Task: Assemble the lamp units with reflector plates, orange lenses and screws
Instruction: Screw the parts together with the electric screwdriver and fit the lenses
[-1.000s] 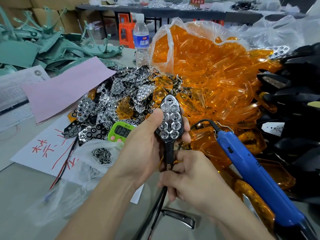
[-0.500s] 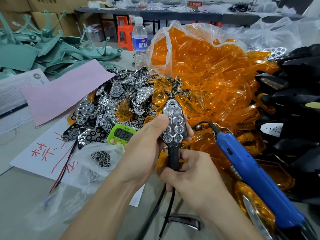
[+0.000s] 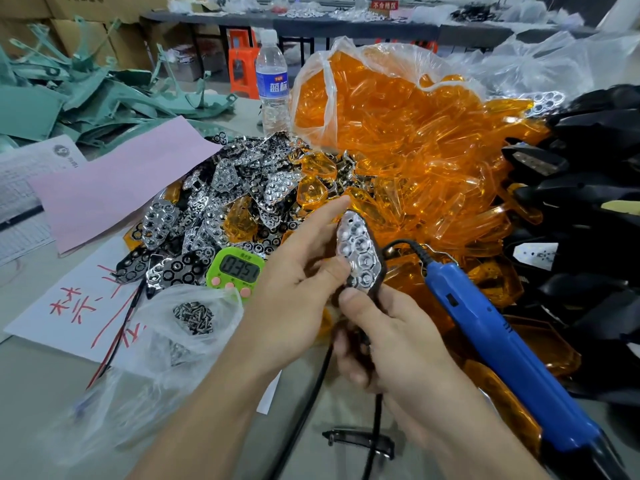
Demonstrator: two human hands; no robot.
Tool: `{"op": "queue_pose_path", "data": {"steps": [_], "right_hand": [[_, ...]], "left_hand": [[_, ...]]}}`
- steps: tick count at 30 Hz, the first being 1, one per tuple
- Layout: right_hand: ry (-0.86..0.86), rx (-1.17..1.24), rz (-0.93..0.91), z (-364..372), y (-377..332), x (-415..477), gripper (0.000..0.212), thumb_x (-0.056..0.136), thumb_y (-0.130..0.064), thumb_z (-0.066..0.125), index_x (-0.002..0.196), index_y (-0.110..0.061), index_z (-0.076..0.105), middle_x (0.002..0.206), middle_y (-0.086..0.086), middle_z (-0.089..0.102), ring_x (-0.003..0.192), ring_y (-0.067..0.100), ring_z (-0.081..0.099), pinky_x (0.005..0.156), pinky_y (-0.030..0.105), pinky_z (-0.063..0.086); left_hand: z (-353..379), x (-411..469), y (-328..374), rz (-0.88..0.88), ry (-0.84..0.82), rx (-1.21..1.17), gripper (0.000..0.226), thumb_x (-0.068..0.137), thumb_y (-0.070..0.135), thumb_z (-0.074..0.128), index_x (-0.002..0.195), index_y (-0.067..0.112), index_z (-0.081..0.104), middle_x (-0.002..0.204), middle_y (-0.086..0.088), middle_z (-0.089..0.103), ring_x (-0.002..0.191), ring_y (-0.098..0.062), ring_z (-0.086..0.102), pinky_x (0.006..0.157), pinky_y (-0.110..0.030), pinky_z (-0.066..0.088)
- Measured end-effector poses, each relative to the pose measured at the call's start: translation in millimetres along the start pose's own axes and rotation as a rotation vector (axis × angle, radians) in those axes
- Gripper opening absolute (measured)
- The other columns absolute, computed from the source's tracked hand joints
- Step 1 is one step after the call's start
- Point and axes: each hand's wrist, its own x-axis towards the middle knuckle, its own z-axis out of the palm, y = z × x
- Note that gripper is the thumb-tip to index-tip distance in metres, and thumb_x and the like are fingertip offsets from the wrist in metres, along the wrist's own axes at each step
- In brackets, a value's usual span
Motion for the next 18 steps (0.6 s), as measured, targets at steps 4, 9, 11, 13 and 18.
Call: {"op": "queue_pose_path", "data": {"steps": [4, 9, 11, 13, 18], "right_hand": [[-0.003, -0.049, 0.024, -3, -1, 2, 0.017, 0.106, -0.016, 0.05, 0.09, -0.01, 0.055, 0.054, 0.005, 0.047, 0.035, 0.01, 0.034, 0.035, 0.017, 0.028], [-0.021, 0.015, 0.019, -2, 2, 3, 0.013, 0.105, -0.011, 0.049, 0.099, -0.015, 0.06, 0.059, 0.003, 0.046, 0.036, 0.006, 0.037, 0.035, 0.016, 0.027], [-0.01, -0.034, -0.019, -3, 5, 6, 0.015, 0.104, -0.011, 0.051, 0.103, -0.02, 0.064, 0.062, 0.001, 0.048, 0.04, 0.005, 0.042, 0.037, 0.017, 0.031], [0.015, -0.128, -0.085, -6, 11, 9, 0.018, 0.104, -0.016, 0.055, 0.102, -0.03, 0.066, 0.067, 0.001, 0.051, 0.05, 0.007, 0.046, 0.043, 0.02, 0.036], [0.082, -0.301, -0.218, -9, 23, 16, 0.023, 0.102, -0.025, 0.06, 0.109, -0.046, 0.065, 0.068, -0.007, 0.057, 0.059, 0.01, 0.048, 0.055, 0.032, 0.039]], "left_hand": [[0, -1, -1, 0.039, 0.158, 0.202, 0.055, 0.085, 0.025, 0.064, 0.132, 0.054, 0.061, 0.126, 0.028, 0.068, 0.118, 0.001, 0.065, 0.101, -0.033, 0.054], [2, -7, 2, 0.098, 0.297, 0.453, 0.042, 0.077, 0.046, 0.069, 0.117, 0.057, 0.065, 0.119, 0.04, 0.064, 0.111, 0.015, 0.059, 0.092, -0.01, 0.047], [2, -6, 2, 0.066, 0.33, 0.458, 0.037, 0.076, 0.047, 0.072, 0.112, 0.055, 0.066, 0.11, 0.037, 0.066, 0.105, 0.009, 0.062, 0.086, -0.012, 0.049], [2, -6, 2, 0.023, 0.323, 0.406, 0.034, 0.073, 0.052, 0.072, 0.106, 0.051, 0.066, 0.105, 0.03, 0.067, 0.1, 0.001, 0.065, 0.082, -0.019, 0.053], [2, -4, 3, -0.046, 0.305, 0.262, 0.039, 0.063, 0.054, 0.074, 0.099, 0.044, 0.062, 0.1, 0.018, 0.069, 0.096, -0.002, 0.068, 0.082, -0.029, 0.059]]}}
